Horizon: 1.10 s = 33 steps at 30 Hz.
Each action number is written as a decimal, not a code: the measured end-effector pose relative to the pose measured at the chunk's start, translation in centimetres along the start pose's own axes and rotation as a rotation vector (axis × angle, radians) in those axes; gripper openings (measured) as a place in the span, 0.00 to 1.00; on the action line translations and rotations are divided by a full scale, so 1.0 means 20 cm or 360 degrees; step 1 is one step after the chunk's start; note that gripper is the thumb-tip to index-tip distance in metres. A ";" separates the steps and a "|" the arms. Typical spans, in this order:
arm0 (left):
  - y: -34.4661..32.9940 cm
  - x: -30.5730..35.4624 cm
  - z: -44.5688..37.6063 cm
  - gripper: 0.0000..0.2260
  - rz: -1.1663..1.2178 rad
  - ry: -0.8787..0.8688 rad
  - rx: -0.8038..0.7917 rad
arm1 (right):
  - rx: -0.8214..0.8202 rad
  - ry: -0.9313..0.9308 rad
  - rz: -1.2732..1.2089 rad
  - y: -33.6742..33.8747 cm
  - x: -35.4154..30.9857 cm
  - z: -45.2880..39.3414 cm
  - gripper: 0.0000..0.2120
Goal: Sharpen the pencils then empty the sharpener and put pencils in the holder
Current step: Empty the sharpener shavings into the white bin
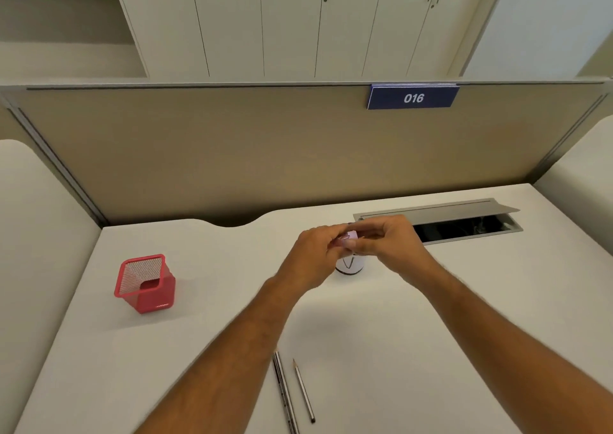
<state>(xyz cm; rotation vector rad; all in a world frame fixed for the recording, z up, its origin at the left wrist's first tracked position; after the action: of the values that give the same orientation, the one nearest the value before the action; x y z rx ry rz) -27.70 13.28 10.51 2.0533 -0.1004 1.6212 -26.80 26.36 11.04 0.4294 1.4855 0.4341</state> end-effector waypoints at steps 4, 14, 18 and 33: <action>-0.04 -0.06 -0.15 0.16 -0.0119 -0.0014 0.0014 | 0.0103 0.0045 0.0079 0.06 0.04 -0.10 0.12; -0.15 -0.24 -0.33 0.17 -0.0113 0.0086 0.0025 | 0.0158 -0.0032 0.0214 0.10 0.25 -0.29 0.16; -0.16 -0.29 -0.36 0.18 -0.0113 0.0126 -0.0017 | 0.0032 -0.0099 0.0110 0.09 0.32 -0.33 0.15; -0.18 -0.39 -0.48 0.21 -0.0612 0.0148 -0.0131 | 0.0170 -0.0114 0.0610 0.12 0.44 -0.39 0.13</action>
<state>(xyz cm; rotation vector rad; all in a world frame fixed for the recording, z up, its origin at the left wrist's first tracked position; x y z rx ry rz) -37.07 18.51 3.42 1.7981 0.2424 1.4419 -34.33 33.07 4.40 0.8131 1.3615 0.6356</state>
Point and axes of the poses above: each hand's wrist, its own z-axis away from the middle knuckle, its own y-axis out of the back of the hand, x = y × z, the point moved 9 cm from there along -z, towards the middle knuckle, and after that the axes turned 14 degrees about z, right-handed, at the moved point
